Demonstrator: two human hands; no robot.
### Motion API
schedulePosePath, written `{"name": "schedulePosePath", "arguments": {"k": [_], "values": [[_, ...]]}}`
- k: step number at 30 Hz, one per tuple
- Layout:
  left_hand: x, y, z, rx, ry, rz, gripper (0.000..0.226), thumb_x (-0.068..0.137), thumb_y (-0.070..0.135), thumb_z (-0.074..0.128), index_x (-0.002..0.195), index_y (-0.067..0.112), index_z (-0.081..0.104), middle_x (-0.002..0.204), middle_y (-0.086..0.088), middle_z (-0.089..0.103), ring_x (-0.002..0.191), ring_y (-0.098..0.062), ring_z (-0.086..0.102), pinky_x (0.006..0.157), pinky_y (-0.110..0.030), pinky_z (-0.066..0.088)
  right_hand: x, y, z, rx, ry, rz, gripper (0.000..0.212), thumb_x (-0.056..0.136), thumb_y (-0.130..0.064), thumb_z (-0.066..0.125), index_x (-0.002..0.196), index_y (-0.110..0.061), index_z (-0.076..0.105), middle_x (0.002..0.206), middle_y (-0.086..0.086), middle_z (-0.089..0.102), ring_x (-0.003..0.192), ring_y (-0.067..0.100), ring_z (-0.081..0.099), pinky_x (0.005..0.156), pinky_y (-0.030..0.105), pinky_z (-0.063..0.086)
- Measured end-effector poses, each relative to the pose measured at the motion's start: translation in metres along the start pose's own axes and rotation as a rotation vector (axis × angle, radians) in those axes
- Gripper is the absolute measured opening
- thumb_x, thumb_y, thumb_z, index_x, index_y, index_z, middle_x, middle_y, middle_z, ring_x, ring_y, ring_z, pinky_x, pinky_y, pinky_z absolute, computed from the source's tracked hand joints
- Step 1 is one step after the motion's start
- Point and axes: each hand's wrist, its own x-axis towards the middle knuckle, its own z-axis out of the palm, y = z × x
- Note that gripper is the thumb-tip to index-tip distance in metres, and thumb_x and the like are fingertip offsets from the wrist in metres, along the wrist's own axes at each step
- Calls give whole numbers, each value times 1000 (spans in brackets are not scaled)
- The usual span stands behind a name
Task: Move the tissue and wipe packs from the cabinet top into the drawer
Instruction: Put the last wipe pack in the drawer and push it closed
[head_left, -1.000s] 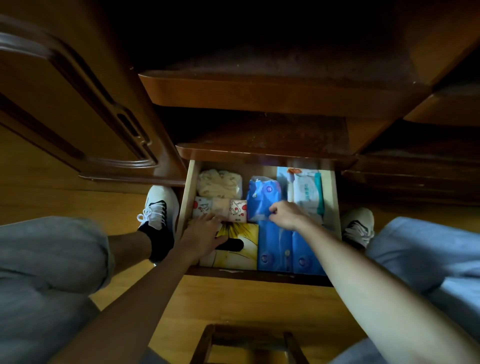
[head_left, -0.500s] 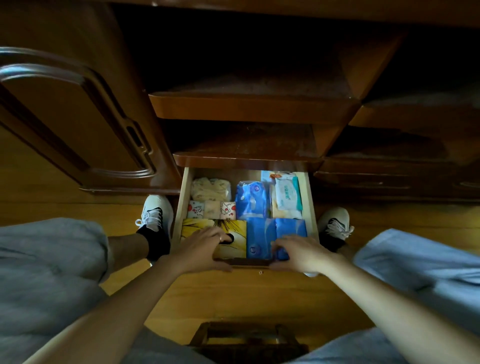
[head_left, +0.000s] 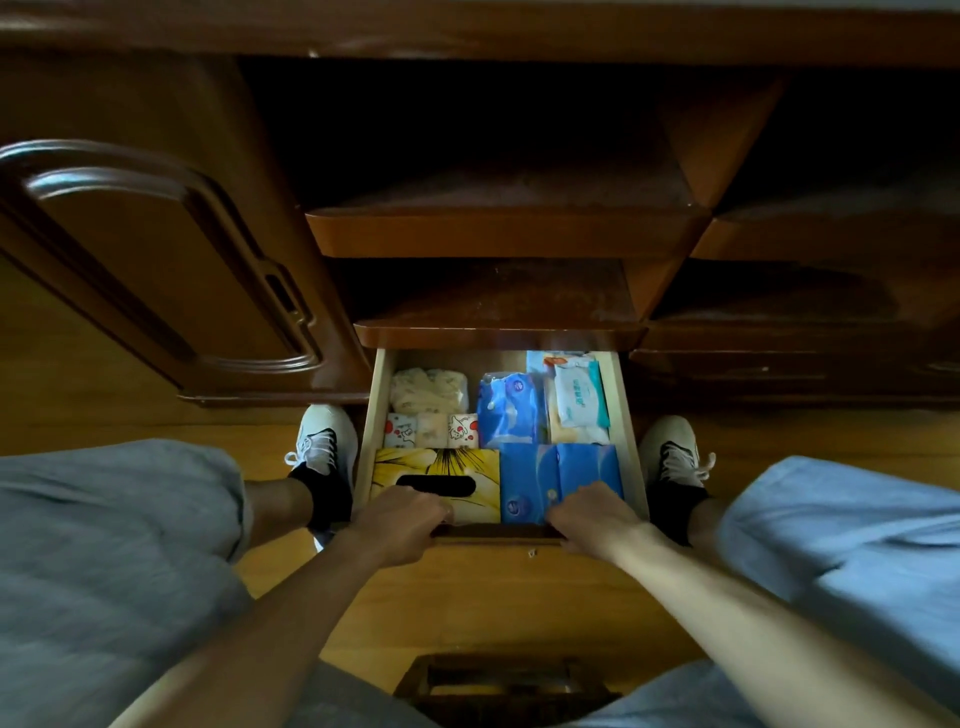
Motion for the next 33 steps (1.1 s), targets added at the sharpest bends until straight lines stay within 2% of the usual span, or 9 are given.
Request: {"name": "schedulePosePath", "arguments": {"k": [4, 12, 17, 21, 24, 26, 28, 31, 33], "values": [[1, 0, -5, 21, 58, -26, 32, 86, 12, 61, 110, 32, 67, 98, 6, 72, 91, -20, 68, 65, -33, 45, -2, 6, -7, 79, 12, 51, 26, 105, -26, 46, 118, -15, 65, 100, 7, 68, 92, 29, 65, 72, 39, 44], [17, -13, -16, 24, 110, -99, 41, 93, 12, 59, 130, 32, 61, 128, 8, 65, 117, -15, 59, 92, -35, 50, 14, 23, -9, 148, 170, 141, 34, 104, -41, 50, 132, -25, 61, 109, 3, 71, 102, 27, 66, 70, 36, 35], [44, -20, -22, -40, 148, -157, 49, 92, 3, 55, 134, 28, 60, 134, 3, 62, 123, -17, 57, 95, -37, 50, 29, 46, -5, 211, 363, 256, 32, 101, -44, 56, 129, -32, 63, 119, -4, 72, 110, 22, 67, 78, 36, 50], [47, -22, -17, -192, 347, -331, 38, 92, 23, 66, 130, 24, 62, 129, 1, 62, 121, -22, 56, 92, -35, 50, 34, 43, 1, 362, 582, 382, 33, 94, -43, 67, 125, -33, 64, 119, -11, 71, 116, 14, 61, 83, 31, 50], [38, -13, -7, -252, 577, -711, 58, 79, 41, 77, 129, 20, 56, 127, -8, 55, 120, -29, 49, 94, -44, 48, 32, 35, 9, 528, 842, 571, 57, 85, -47, 77, 130, -19, 56, 123, 2, 61, 116, 23, 55, 88, 35, 47], [36, -7, -4, -594, 622, -1119, 82, 76, 45, 80, 140, 10, 43, 140, -18, 45, 130, -38, 40, 100, -55, 44, 29, 28, 14, 787, 961, 861, 78, 87, -56, 73, 141, -8, 44, 140, 15, 50, 128, 32, 48, 101, 43, 45], [39, -4, -8, -1233, 571, -1349, 84, 82, 44, 77, 146, 8, 35, 146, -18, 43, 133, -39, 41, 103, -51, 41, 29, 17, 21, 1342, 1000, 1141, 91, 88, -55, 70, 152, -4, 30, 156, 21, 35, 143, 37, 36, 114, 48, 37], [45, 1, -17, -2117, 588, -1199, 43, 94, 26, 67, 131, 26, 45, 122, -5, 57, 114, -31, 62, 95, -49, 53, 34, 2, 26, 2259, 863, 1103, 73, 104, -43, 55, 161, -13, 21, 164, 13, 31, 149, 32, 33, 121, 51, 31], [48, 0, -17, -2248, 628, -1150, 26, 93, 13, 66, 108, 25, 48, 112, -8, 57, 110, -33, 62, 88, -49, 57, 38, 0, 26, 2353, 676, 923, 61, 109, -40, 43, 161, -16, 23, 163, 10, 32, 148, 35, 35, 120, 55, 32]]}}
